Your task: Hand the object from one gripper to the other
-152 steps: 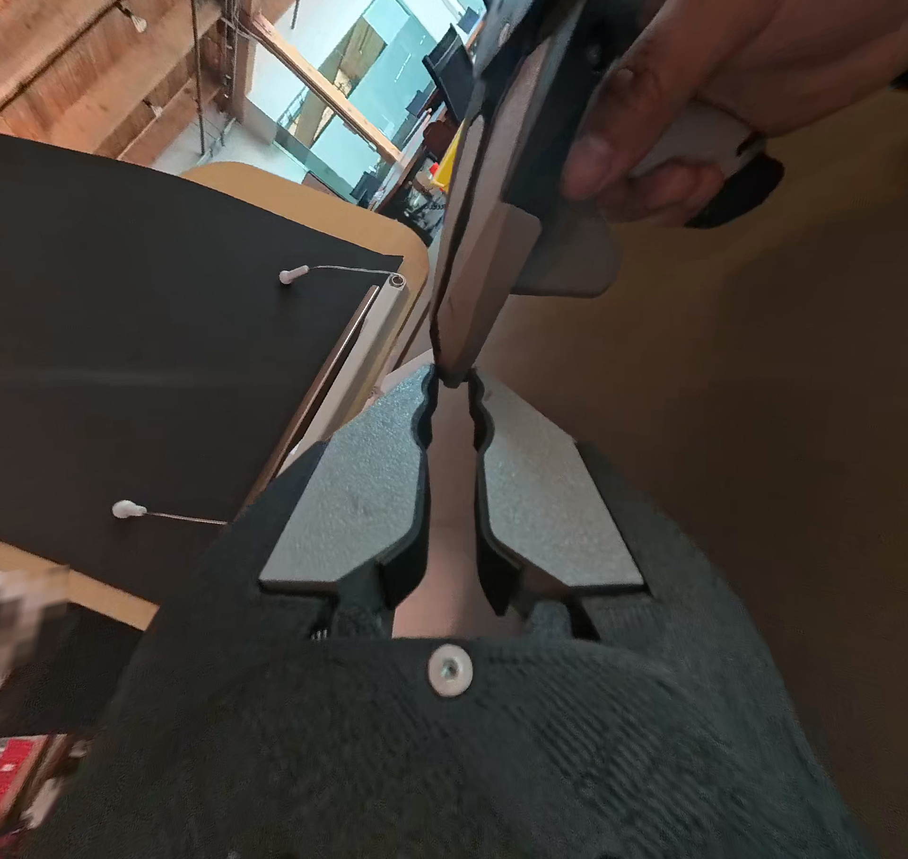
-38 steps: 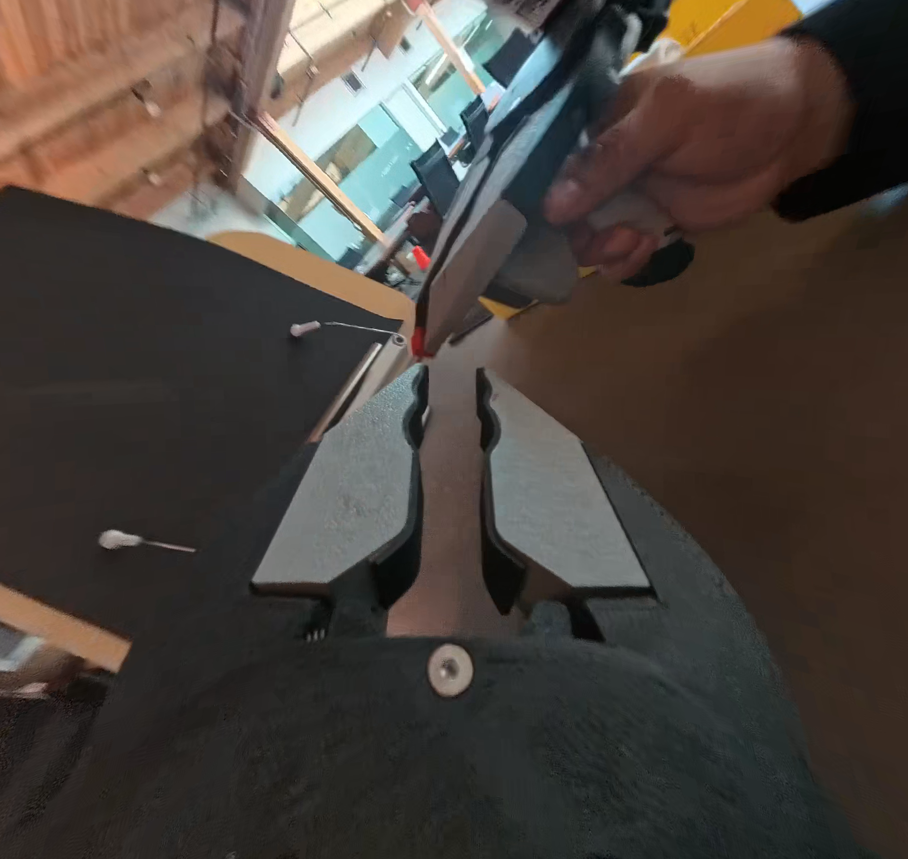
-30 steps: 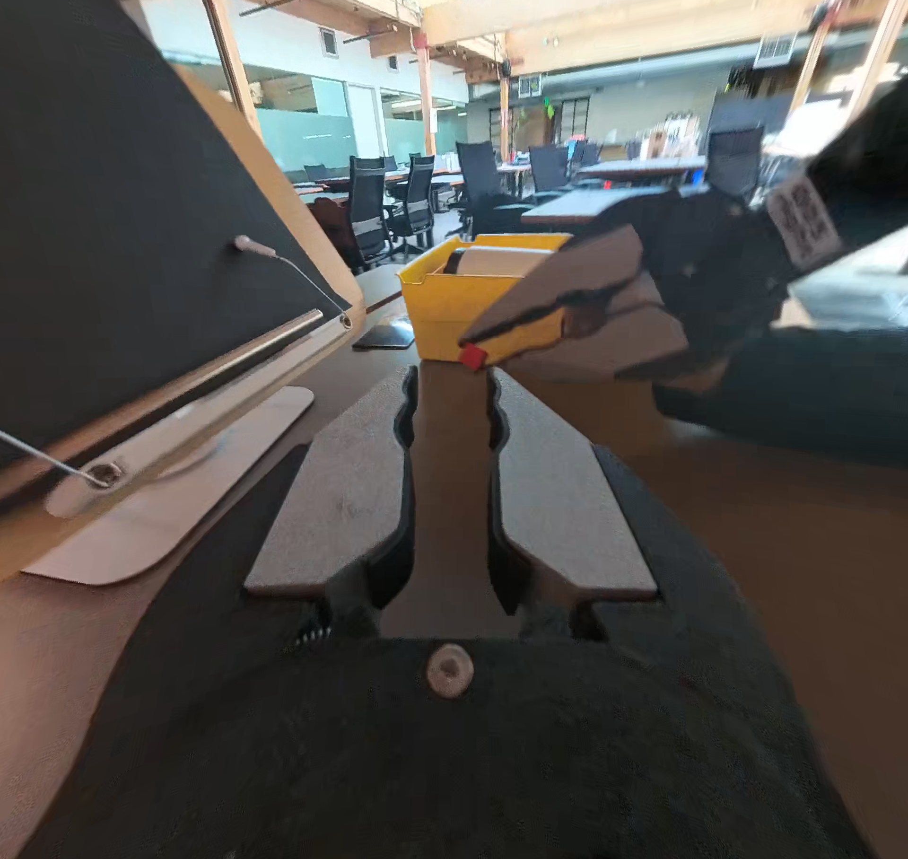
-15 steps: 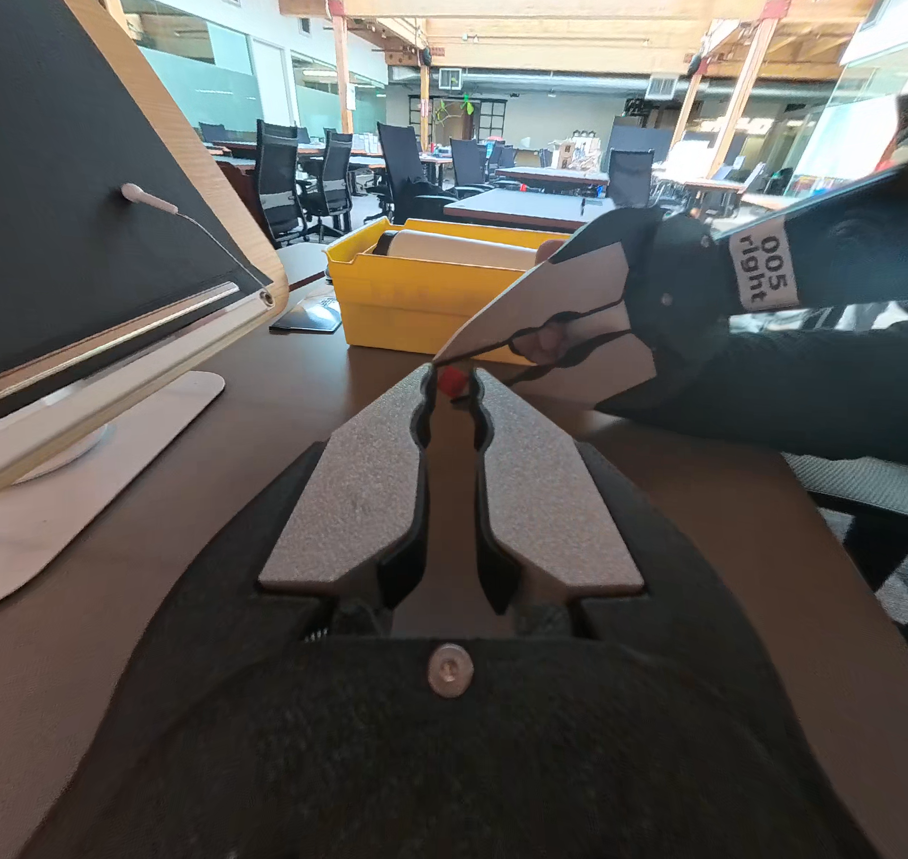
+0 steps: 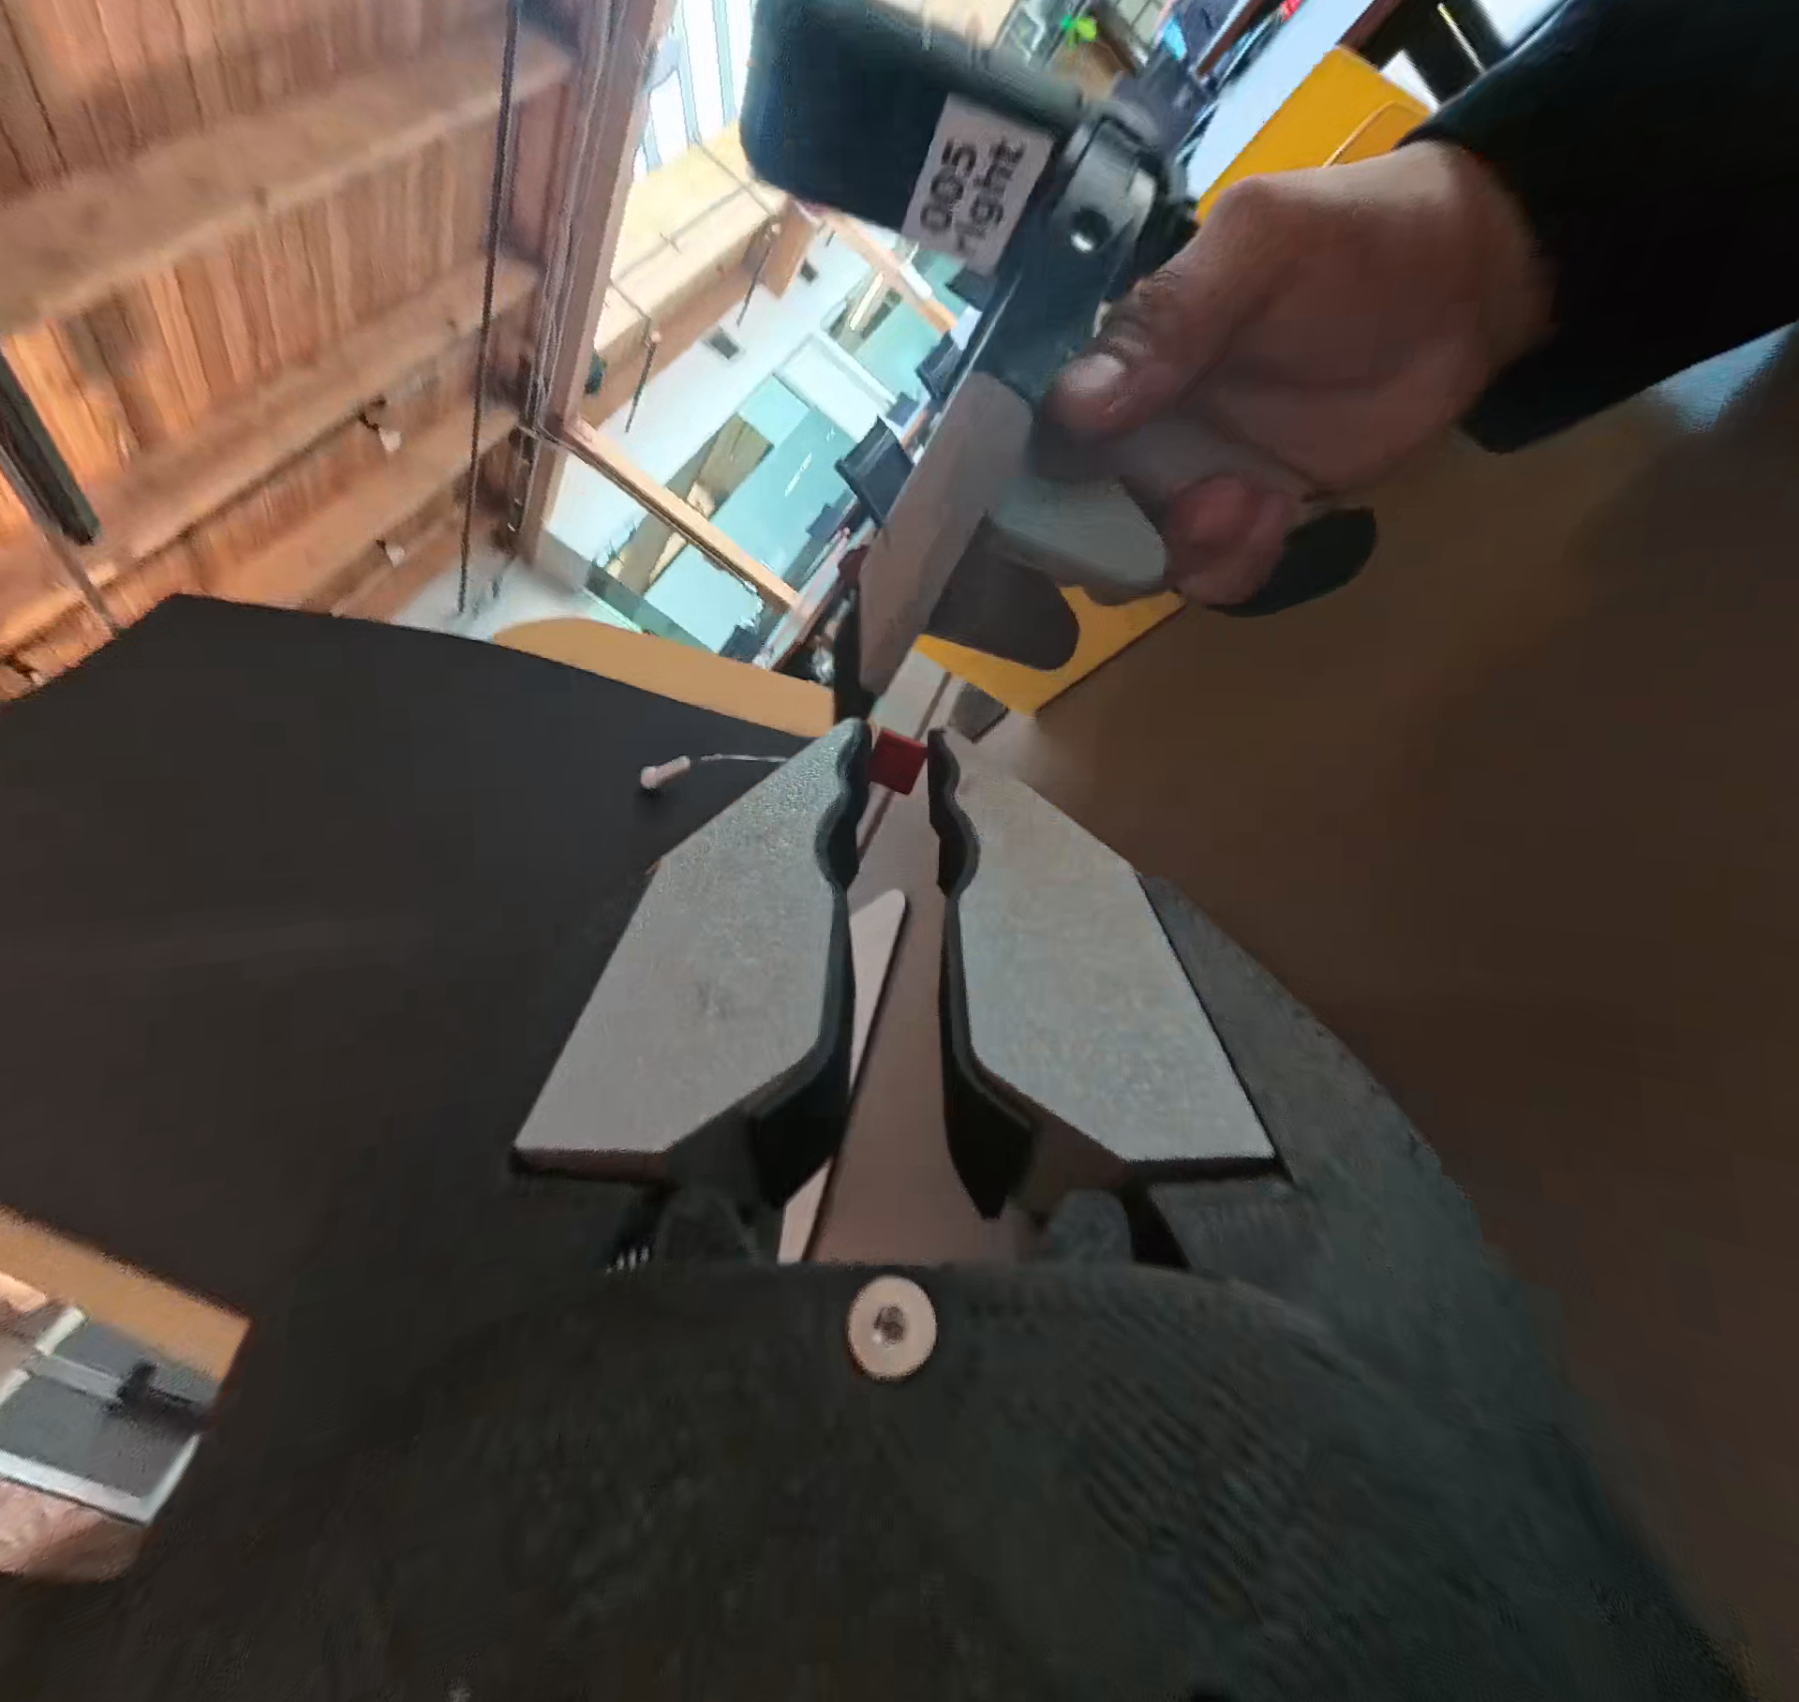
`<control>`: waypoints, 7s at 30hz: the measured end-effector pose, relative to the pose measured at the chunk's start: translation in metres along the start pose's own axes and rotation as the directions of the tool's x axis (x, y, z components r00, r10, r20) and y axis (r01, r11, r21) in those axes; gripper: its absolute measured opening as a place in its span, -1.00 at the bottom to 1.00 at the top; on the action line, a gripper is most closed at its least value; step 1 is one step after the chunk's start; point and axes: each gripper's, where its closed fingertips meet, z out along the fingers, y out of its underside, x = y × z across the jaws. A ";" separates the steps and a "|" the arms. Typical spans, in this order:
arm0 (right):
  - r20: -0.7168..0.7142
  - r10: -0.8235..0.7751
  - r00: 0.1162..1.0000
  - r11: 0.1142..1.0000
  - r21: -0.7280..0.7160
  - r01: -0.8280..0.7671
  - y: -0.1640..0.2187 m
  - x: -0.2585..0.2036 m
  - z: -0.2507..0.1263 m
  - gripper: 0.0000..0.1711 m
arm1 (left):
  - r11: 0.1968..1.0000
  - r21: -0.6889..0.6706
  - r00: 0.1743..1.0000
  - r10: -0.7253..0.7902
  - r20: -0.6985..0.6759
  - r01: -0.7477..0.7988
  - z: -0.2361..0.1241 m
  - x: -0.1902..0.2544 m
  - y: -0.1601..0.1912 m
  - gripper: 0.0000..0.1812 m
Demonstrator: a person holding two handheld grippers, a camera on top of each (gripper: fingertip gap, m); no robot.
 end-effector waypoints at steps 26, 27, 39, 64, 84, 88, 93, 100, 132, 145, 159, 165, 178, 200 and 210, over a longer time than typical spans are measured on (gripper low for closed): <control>-0.356 -0.763 0.540 0.646 -0.442 0.622 0.007 0.031 -0.009 -0.90 | 0.727 -0.036 0.711 -0.680 -0.181 0.686 0.003 -0.004 0.006 -0.53; -0.339 -0.818 0.466 0.576 -0.480 0.662 0.009 0.028 -0.005 -0.90 | 0.667 -0.054 0.646 -0.737 -0.201 0.743 0.004 -0.004 0.008 -0.51; -0.244 -0.950 0.192 0.304 -0.602 0.738 0.019 0.020 0.014 -0.90 | 0.511 -0.141 0.482 -0.854 -0.195 0.848 0.008 0.001 0.023 -0.86; 0.036 0.092 0.995 0.995 -0.038 -0.090 0.011 -0.001 0.006 -0.79 | 0.999 -0.034 1.000 0.011 -0.005 -0.011 0.002 0.002 0.005 -0.89; 0.185 0.343 0.921 0.939 -0.067 -0.336 0.022 -0.007 0.008 -0.84 | 0.951 -0.118 0.953 0.294 0.071 -0.284 0.005 0.004 0.006 -0.90; 0.145 0.303 0.942 0.953 -0.057 -0.298 0.023 -0.003 0.010 -0.84 | 0.964 -0.114 0.966 0.249 0.071 -0.240 0.005 0.003 0.009 -0.89; 0.129 0.283 0.950 0.959 -0.017 -0.283 0.020 0.000 0.013 -0.83 | 0.969 -0.128 0.972 0.221 0.078 -0.210 0.005 0.000 0.013 -0.89; 0.111 0.203 0.973 0.979 -0.030 -0.201 0.019 0.000 0.009 -0.84 | 0.980 -0.116 0.981 0.174 0.085 -0.164 0.008 0.001 0.010 -0.89; -0.024 0.143 0.989 0.984 -0.101 -0.145 0.032 0.006 0.001 -0.86 | 0.972 -0.174 0.985 0.166 0.041 -0.157 0.015 0.016 0.016 -0.89; -0.013 0.163 0.987 0.981 -0.106 -0.163 0.033 0.005 0.000 -0.76 | 0.970 -0.188 0.984 0.169 0.050 -0.157 0.017 0.016 0.019 -0.89; -0.016 0.189 0.982 0.976 -0.110 -0.190 0.034 0.009 -0.005 -0.69 | 0.972 -0.161 0.982 0.183 0.045 -0.174 0.016 0.017 0.012 -0.90; 0.022 0.192 0.981 0.976 -0.110 -0.189 0.033 0.002 -0.004 -0.82 | 0.969 -0.163 0.980 0.195 0.049 -0.185 0.016 0.017 0.010 -0.90; 0.084 0.224 0.971 0.971 -0.106 -0.215 0.031 -0.005 -0.005 -0.70 | 0.976 -0.151 0.983 0.171 0.062 -0.160 0.016 0.015 0.010 -0.90; 0.079 0.187 0.979 0.980 -0.078 -0.181 0.023 -0.005 -0.009 -0.84 | 0.982 -0.120 0.986 0.155 0.057 -0.148 0.015 0.017 0.004 -0.90; 0.070 0.181 0.981 0.979 -0.111 -0.172 0.031 -0.005 -0.006 -0.85 | 0.982 -0.116 0.987 0.156 0.043 -0.150 0.015 0.020 0.004 -0.90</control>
